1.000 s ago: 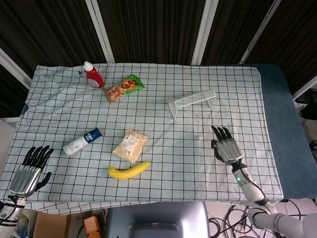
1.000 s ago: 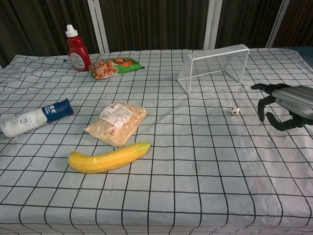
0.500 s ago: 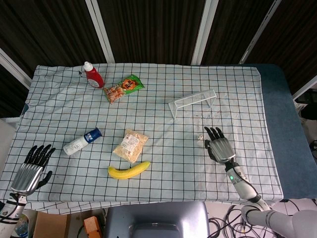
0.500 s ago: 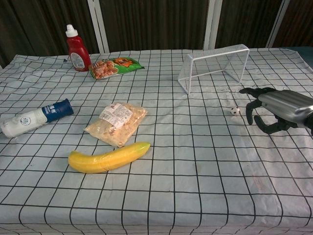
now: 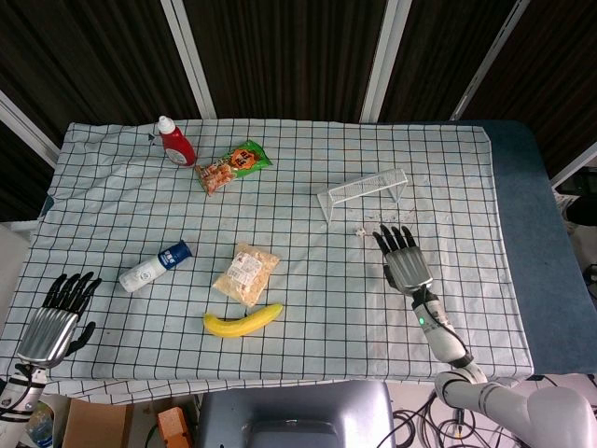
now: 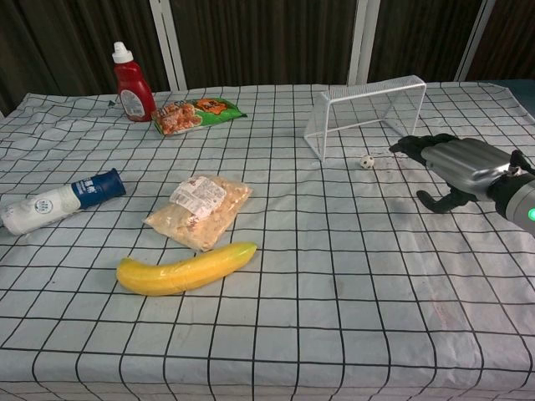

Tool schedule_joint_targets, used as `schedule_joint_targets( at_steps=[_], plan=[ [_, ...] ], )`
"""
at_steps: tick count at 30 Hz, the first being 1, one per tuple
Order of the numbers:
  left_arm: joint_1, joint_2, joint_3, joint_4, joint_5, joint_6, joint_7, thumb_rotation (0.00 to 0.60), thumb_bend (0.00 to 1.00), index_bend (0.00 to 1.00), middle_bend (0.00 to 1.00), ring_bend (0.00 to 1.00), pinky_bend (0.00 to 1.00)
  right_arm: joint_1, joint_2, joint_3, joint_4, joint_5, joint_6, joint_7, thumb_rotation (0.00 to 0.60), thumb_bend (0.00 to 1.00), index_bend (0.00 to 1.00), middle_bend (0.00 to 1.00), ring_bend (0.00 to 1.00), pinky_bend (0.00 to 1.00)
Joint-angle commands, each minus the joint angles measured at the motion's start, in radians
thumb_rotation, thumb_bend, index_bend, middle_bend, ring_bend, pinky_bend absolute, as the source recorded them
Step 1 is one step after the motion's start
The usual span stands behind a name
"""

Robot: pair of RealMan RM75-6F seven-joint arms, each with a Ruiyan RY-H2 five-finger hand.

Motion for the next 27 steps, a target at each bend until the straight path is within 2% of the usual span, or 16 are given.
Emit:
schedule_joint_targets(
  at_steps=[1,3,6,10,15,16,18,20,23,27],
  plan=[
    [0.005,-0.001,0.002,0.001,0.002,0.006,-0.003,0.6,0.41,0.0,0.03,0.0,0.04,0.002,-0.051,0.021,0.067,-0.087,0.207,0.169,0.6,0.26,0.0,0.0,0.03,0.0],
    [0.008,-0.001,0.004,0.002,0.005,0.012,-0.005,0.6,0.41,0.0,0.03,0.0,0.04,-0.006,-0.056,0.02,0.093,-0.116,0.277,0.204,0.6,0.24,0.0,0.01,0.04,0.0],
    [0.012,-0.004,0.006,0.002,0.01,0.022,-0.005,0.6,0.41,0.0,0.03,0.0,0.04,-0.022,-0.036,0.018,0.077,-0.137,0.339,0.232,0.6,0.24,0.0,0.01,0.05,0.0],
    [0.02,-0.008,0.005,-0.008,0.016,0.044,0.009,0.6,0.41,0.0,0.02,0.0,0.04,-0.059,0.035,0.004,-0.02,-0.151,0.39,0.202,0.6,0.23,0.0,0.01,0.05,0.0],
    [0.026,-0.008,0.002,-0.015,0.015,0.055,0.017,0.6,0.41,0.0,0.02,0.0,0.04,-0.089,0.095,-0.014,-0.112,-0.149,0.392,0.156,0.6,0.23,0.0,0.0,0.01,0.0],
    [0.032,-0.008,0.0,-0.022,0.011,0.062,0.023,0.6,0.41,0.0,0.02,0.0,0.03,-0.116,0.139,-0.034,-0.169,-0.145,0.393,0.122,0.6,0.23,0.0,0.0,0.0,0.0],
    [0.055,0.01,-0.007,-0.061,-0.007,0.08,0.065,0.6,0.41,0.0,0.02,0.0,0.03,-0.252,0.346,-0.151,-0.435,-0.167,0.451,-0.006,0.6,0.23,0.0,0.0,0.0,0.0],
    [0.065,0.027,-0.008,-0.097,-0.015,0.084,0.089,0.6,0.41,0.0,0.02,0.0,0.03,-0.308,0.456,-0.21,-0.582,-0.184,0.478,-0.041,0.6,0.23,0.0,0.0,0.0,0.0],
    [0.074,0.047,-0.011,-0.137,-0.016,0.096,0.113,0.6,0.41,0.0,0.02,0.0,0.03,-0.399,0.535,-0.275,-0.651,-0.213,0.561,-0.055,0.6,0.23,0.0,0.0,0.0,0.0],
    [0.079,0.059,-0.021,-0.153,0.001,0.138,0.114,0.6,0.41,0.0,0.02,0.0,0.03,-0.467,0.572,-0.291,-0.672,-0.213,0.619,-0.014,0.6,0.23,0.0,0.0,0.0,0.0]
  ],
)
